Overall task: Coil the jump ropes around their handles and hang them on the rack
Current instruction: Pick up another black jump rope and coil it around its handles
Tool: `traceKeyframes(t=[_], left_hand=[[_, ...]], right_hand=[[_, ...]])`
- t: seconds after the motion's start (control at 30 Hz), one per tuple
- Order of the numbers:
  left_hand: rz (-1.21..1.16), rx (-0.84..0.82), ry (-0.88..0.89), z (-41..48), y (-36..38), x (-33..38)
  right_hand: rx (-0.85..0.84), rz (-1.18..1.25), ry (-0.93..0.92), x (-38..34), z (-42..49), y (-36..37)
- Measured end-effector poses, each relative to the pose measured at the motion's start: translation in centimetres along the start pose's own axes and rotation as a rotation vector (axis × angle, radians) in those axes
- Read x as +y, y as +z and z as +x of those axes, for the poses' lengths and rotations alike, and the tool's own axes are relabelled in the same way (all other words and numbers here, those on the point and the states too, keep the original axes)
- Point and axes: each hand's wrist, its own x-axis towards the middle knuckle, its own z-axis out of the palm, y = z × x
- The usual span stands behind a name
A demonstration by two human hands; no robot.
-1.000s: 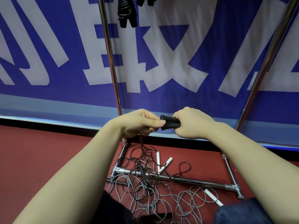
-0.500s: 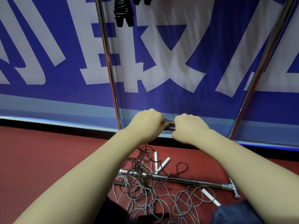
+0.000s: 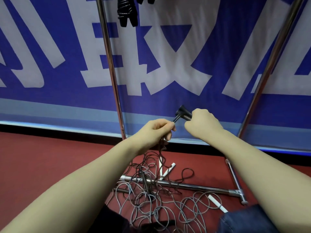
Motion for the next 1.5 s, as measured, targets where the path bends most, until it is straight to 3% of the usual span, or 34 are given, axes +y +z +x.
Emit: traceKeyframes(t=[0.2,0.33,0.53,0.73,0.83,1.0,1.23,1.37,1.5], left_hand=[[0.436,0.010,0.153,0.7,-1.5,-2.2],[0.650,-0.070,0.163,1.1,-3.2,-3.0],[0.829,-0.266,0.109,1.6,-3.0,-3.1],[0.942,-0.166,0.125,1.0,-4.9,-1.6],[1.084,-0.137,0.108,0.3,-4.2,-0.3],[1.240,-0.101,0.084,0.4,-1.2,1.2],[0.864,-0.149,0.071,-0.9,1.9,0.7],[0.788,-0.085,0.040,-0.8,1.6,-0.1],[0.924,-0.047,0.008,0.0,1.0,-1.2]], right_hand=[[-0.027,0.116,-0.095,-0.7,-0.4,0.2],[-0.185,0.128,-0.272,-1.8,-1.9,1.1],[-0.429,-0.173,-0.500,-2.6,-4.1,2.5],[-0.522,-0.429,-0.541,-2.2,-5.2,4.0],[-0.506,-0.550,-0.500,-2.0,-5.1,5.1],[-0.280,-0.526,-0.255,-0.6,-2.5,5.4],[-0.176,-0.043,0.110,0.4,0.1,3.1],[-0.164,0.154,0.115,0.1,0.0,1.7],[-0.241,0.225,0.037,-1.2,-1.4,1.2]])
